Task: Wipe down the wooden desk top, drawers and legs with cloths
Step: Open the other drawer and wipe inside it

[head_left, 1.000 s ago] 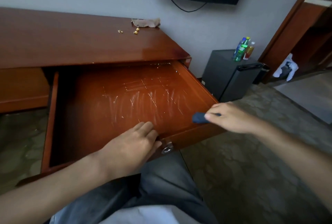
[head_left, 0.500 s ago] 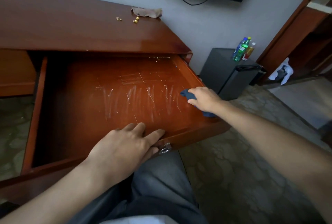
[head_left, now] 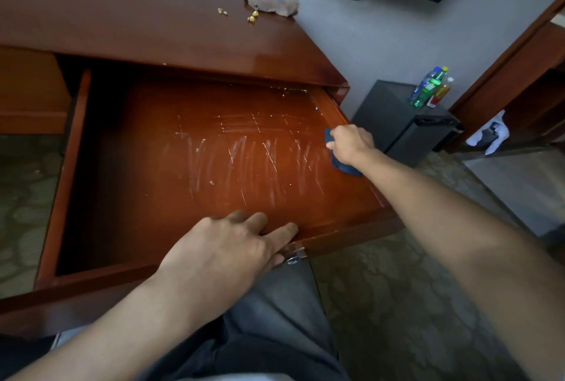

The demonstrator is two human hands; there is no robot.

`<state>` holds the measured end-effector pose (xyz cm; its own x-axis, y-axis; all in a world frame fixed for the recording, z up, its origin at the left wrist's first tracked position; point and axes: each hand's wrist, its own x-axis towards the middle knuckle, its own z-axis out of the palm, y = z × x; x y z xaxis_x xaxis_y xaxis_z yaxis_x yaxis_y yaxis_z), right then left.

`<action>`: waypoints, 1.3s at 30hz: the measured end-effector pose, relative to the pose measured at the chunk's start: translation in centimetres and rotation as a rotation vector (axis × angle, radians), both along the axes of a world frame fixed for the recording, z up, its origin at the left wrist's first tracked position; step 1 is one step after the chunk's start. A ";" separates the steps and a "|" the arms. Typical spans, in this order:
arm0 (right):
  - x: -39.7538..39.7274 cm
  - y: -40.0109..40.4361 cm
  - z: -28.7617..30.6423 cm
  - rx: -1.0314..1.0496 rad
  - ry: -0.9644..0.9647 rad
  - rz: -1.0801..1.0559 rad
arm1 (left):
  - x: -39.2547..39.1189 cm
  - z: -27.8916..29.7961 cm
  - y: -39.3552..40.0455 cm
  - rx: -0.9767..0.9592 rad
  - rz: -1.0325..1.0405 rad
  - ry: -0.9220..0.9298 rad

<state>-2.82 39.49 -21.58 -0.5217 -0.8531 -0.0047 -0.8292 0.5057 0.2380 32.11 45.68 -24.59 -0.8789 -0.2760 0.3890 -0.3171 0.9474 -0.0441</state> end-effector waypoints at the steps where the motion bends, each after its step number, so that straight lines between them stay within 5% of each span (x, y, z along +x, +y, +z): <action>1: -0.3 -0.9 -0.4 -0.031 -0.025 0.006 | 0.1 0.1 0.0 0.007 0.004 -0.006; 5: -0.1 0.5 -0.7 -0.100 -0.182 0.085 | 0.4 0.1 -0.2 -0.015 -0.005 -0.021; 10: 3.9 8.1 1.3 0.071 -0.431 0.370 | 0.3 0.8 0.1 -0.005 0.055 -0.099; 18: -0.2 2.2 0.0 -0.065 -0.298 0.146 | 0.6 1.1 0.5 0.053 -0.013 -0.150; 28: 6.3 6.8 -0.4 -0.025 -0.568 0.529 | 0.6 0.8 0.0 0.109 -0.043 -0.191; 35: 0.6 1.8 -1.0 -0.326 -0.308 0.068 | 0.3 1.5 0.8 0.129 -0.008 -0.083; 39: 7.3 3.1 -1.2 -0.211 -0.524 0.370 | 0.9 0.5 0.0 0.065 0.004 -0.095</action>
